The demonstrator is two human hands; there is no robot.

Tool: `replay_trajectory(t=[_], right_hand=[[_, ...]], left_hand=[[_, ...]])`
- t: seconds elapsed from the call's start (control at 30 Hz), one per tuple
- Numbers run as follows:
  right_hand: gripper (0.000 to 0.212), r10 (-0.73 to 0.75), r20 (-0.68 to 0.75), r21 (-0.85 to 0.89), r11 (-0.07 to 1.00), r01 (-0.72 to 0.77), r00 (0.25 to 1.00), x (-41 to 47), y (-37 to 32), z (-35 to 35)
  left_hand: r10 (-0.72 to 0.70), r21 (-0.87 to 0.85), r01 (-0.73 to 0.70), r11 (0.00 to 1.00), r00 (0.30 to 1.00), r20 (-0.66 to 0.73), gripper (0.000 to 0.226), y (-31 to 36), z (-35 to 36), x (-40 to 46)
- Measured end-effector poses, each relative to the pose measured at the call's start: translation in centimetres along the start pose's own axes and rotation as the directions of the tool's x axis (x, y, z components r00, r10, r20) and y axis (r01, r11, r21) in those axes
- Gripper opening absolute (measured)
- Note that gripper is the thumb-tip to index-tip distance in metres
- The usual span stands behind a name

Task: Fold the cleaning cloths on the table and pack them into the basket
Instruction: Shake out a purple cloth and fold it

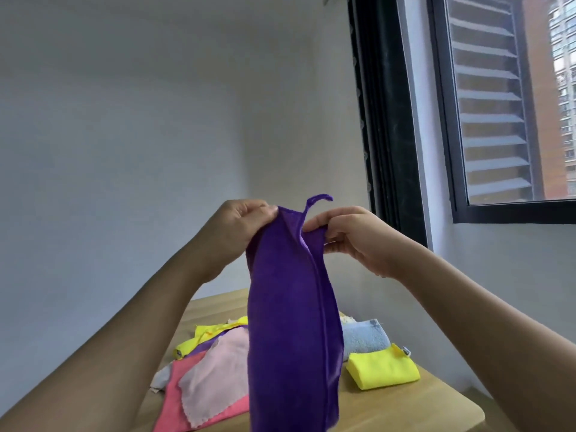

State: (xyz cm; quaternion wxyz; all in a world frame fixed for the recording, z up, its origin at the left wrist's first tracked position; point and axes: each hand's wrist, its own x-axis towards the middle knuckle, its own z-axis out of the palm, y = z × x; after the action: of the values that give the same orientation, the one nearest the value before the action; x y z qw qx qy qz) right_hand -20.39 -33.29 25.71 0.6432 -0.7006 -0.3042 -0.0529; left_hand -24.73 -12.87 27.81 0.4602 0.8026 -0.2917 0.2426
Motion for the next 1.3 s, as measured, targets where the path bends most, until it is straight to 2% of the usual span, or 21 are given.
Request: replay_trajectory(t=[0.1,0.17,0.2,0.27,0.37,0.47,0.53,0.6,0.7,0.8,0.87,0.93,1.0,1.1,1.2,1.3], right_hand=[[0.030,-0.046,0.117,0.029,0.999,0.043,0.992,-0.7,-0.8,-0.1],[0.029,-0.079,0.139,-0.035,0.996,0.084,0.987,-1.2,-1.4,-0.2],[0.036,-0.090,0.135,-0.093,0.990,0.103,0.987,-1.3,-1.6,-0.2],[0.043,-0.102,0.087,-0.208,0.971,0.118,0.991,-1.4,-1.8,-0.2],[0.020,-0.144,-0.048,-0.310,0.943,0.123,0.988,-1.1,-1.7,-0.1],[0.018,-0.193,-0.084,-0.339,0.928,0.153,0.978,-1.0,-1.6,-0.3],[0.020,-0.205,-0.091,-0.323,0.932,0.166,0.975,-1.0,-1.5,-0.6],[0.019,-0.196,-0.108,-0.268,0.950,0.161,0.975,-0.8,-1.5,-1.1],[0.014,-0.135,-0.109,-0.109,0.986,0.123,0.985,-0.5,-1.1,-1.7],[0.012,-0.075,-0.100,-0.014,0.997,0.074,0.992,-0.3,-0.5,-1.7],[0.014,-0.067,-0.094,-0.031,0.997,0.064,0.993,-0.2,-0.2,-1.5],[0.015,-0.074,-0.085,-0.049,0.996,0.070,0.994,-0.2,-0.2,-1.4],[0.015,-0.091,-0.065,-0.046,0.995,0.088,0.994,-0.3,-0.5,-1.3],[0.019,-0.125,-0.060,-0.093,0.988,0.119,0.990,-0.3,-0.7,-1.1],[0.021,-0.145,-0.102,-0.138,0.982,0.130,0.984,-0.1,-0.7,-0.5],[0.021,-0.162,-0.076,-0.212,0.967,0.142,0.984,0.2,-0.6,0.3]], left_hand=[[0.011,0.117,-0.010,0.993,1.000,-0.006,0.040,0.0,0.3,0.3],[0.027,0.184,-0.024,0.983,1.000,-0.010,0.039,-0.1,0.4,0.4],[0.029,0.211,-0.025,0.977,0.999,-0.016,0.039,-0.2,0.5,0.5],[0.028,0.252,-0.021,0.968,0.999,-0.026,0.039,-0.3,0.7,0.6],[0.017,0.294,-0.008,0.956,0.999,-0.027,0.038,-0.3,1.1,0.6],[-0.079,0.325,0.055,0.944,0.995,0.060,0.041,-0.5,0.6,0.5],[-0.102,0.354,0.042,0.934,0.983,0.151,0.052,-0.5,0.1,0.2],[0.001,0.286,-0.065,0.956,0.976,0.217,0.047,-0.1,-0.3,-0.2],[0.171,0.098,-0.189,0.977,0.971,0.167,0.030,1.4,0.0,-1.0],[0.166,0.027,-0.173,0.985,0.970,0.178,0.017,2.3,0.2,-0.8],[0.059,0.175,-0.098,0.980,0.975,0.214,0.013,2.0,0.2,-0.3],[-0.053,0.472,-0.039,0.881,0.982,0.180,0.020,1.4,-0.1,0.0],[-0.105,0.607,-0.025,0.794,0.978,0.178,0.021,1.2,-0.5,-0.4],[-0.054,0.506,-0.087,0.858,0.965,0.258,0.010,1.5,-0.8,-1.2],[0.061,0.201,-0.132,0.971,0.943,0.326,0.012,2.4,-0.5,-2.1],[0.173,-0.003,-0.180,0.984,0.940,0.294,0.013,3.4,0.2,-2.5]])
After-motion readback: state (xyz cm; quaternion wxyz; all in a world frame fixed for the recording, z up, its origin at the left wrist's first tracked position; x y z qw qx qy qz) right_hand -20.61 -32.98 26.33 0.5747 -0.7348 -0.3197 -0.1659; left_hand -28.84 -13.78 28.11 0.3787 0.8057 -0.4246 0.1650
